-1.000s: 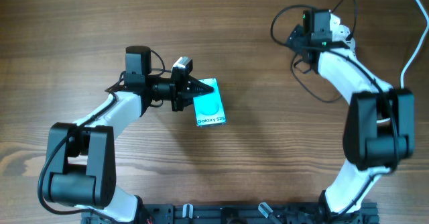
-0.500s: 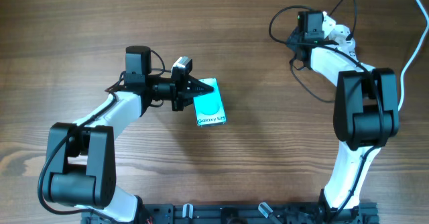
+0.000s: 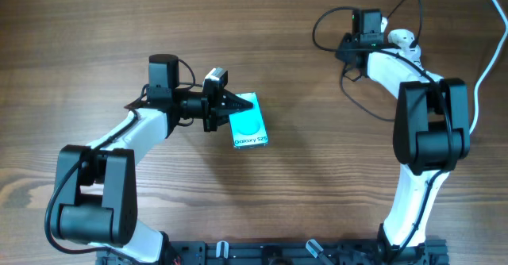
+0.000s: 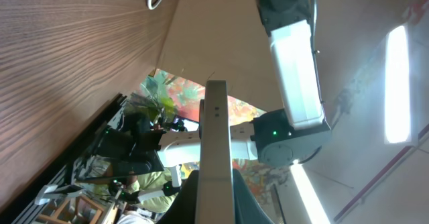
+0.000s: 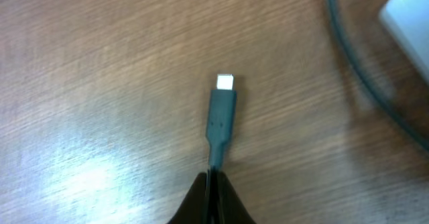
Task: Plug charger to phone and switch on socket
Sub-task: 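Move the right gripper to the black USB-C cable end and grasp it, then lift the USB-C plug with the right gripper and carry it toward the phone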
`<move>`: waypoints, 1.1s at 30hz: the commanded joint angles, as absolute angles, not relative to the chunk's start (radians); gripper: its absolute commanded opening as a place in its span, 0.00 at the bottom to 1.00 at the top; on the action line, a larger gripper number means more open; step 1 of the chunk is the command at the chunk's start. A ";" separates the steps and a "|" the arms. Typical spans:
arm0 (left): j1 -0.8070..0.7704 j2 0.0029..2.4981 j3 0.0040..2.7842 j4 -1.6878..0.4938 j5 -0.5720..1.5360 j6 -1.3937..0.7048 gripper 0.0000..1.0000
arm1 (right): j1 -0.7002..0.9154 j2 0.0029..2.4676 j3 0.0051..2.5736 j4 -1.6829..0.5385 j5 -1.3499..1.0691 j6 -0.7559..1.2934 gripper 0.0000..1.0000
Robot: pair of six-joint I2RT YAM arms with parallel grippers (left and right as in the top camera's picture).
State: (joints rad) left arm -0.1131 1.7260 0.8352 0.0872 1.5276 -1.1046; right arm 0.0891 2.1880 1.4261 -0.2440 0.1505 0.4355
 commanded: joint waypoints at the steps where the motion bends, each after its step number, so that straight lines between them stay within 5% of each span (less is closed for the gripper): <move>1: -0.116 1.724 0.851 0.090 1.555 -1.116 0.04 | 0.146 2.236 1.382 -0.488 0.020 0.373 0.04; 4: -0.116 1.724 0.851 0.090 1.573 -1.115 0.04 | 0.198 2.237 1.382 -0.762 -0.020 0.435 0.04; 10: -0.116 1.724 0.851 0.090 1.577 -1.114 0.04 | 0.294 2.237 1.382 -0.967 -0.058 0.455 0.10; 16: -0.116 1.724 0.851 0.090 1.577 -1.114 0.04 | 0.321 2.236 1.382 -0.942 -0.057 0.456 0.56; 33: -0.116 1.724 0.851 0.090 1.577 -1.114 0.04 | 0.286 2.237 1.377 -0.735 0.081 0.392 0.59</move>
State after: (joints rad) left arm -0.1131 1.7260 0.8352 0.0872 1.5360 -1.1053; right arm 0.2939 2.1139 1.4471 -0.7277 0.0738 0.4057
